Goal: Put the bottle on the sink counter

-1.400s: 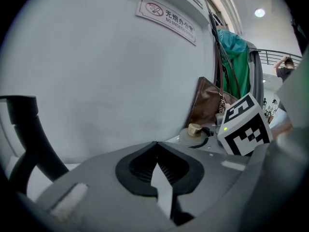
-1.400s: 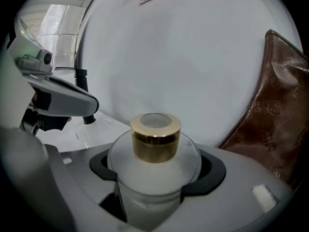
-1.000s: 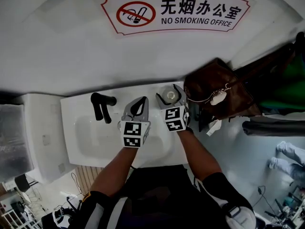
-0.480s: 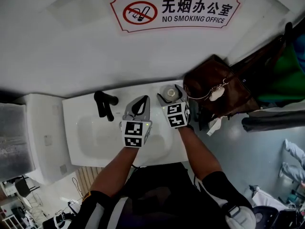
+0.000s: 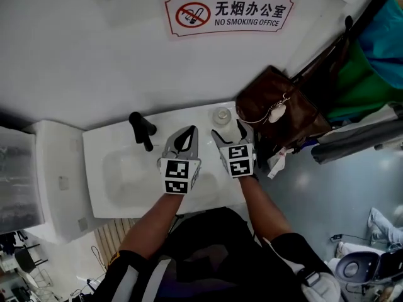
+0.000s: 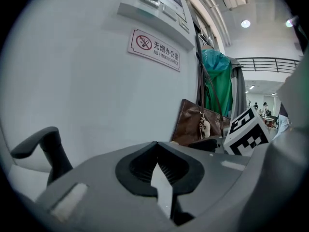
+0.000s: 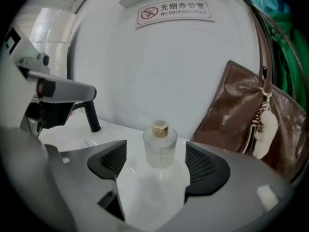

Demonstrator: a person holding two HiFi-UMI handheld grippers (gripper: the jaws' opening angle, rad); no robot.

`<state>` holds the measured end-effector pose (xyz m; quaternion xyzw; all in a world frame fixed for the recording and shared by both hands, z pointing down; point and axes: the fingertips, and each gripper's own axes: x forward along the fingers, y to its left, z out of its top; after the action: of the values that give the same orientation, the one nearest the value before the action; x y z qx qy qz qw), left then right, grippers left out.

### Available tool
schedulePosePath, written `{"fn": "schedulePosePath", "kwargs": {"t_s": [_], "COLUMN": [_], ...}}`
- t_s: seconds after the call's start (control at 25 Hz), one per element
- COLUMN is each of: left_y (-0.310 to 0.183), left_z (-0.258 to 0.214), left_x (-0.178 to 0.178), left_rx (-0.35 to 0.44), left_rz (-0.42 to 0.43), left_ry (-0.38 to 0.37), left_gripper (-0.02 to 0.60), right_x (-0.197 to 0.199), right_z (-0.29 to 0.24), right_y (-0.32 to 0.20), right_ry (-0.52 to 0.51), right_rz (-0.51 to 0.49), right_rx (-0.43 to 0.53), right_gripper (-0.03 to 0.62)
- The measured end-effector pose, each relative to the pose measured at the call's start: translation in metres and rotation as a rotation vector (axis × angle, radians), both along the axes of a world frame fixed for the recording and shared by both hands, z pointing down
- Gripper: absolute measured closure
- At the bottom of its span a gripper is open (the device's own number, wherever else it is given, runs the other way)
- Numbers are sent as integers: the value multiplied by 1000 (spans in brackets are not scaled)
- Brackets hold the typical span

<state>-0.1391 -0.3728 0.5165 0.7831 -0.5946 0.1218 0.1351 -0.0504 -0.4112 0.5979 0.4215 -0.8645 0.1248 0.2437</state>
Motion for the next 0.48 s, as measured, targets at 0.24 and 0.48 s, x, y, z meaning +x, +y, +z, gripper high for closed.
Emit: {"fn": "schedulePosePath", "kwargs": {"t_s": [0.24, 0.48], "left_y": [42, 85], "left_z": [-14, -34], "left_x": [6, 2], "left_rx": [21, 65], "left_rz": [41, 66], "left_ry": [14, 11], "left_gripper": [578, 577], "right_x": [10, 2], "right_z": [-45, -94], "right_y": [44, 94], "right_ry": [-61, -152], "right_rz": [71, 140], "right_rx": [26, 99], "right_gripper": [335, 490]}}
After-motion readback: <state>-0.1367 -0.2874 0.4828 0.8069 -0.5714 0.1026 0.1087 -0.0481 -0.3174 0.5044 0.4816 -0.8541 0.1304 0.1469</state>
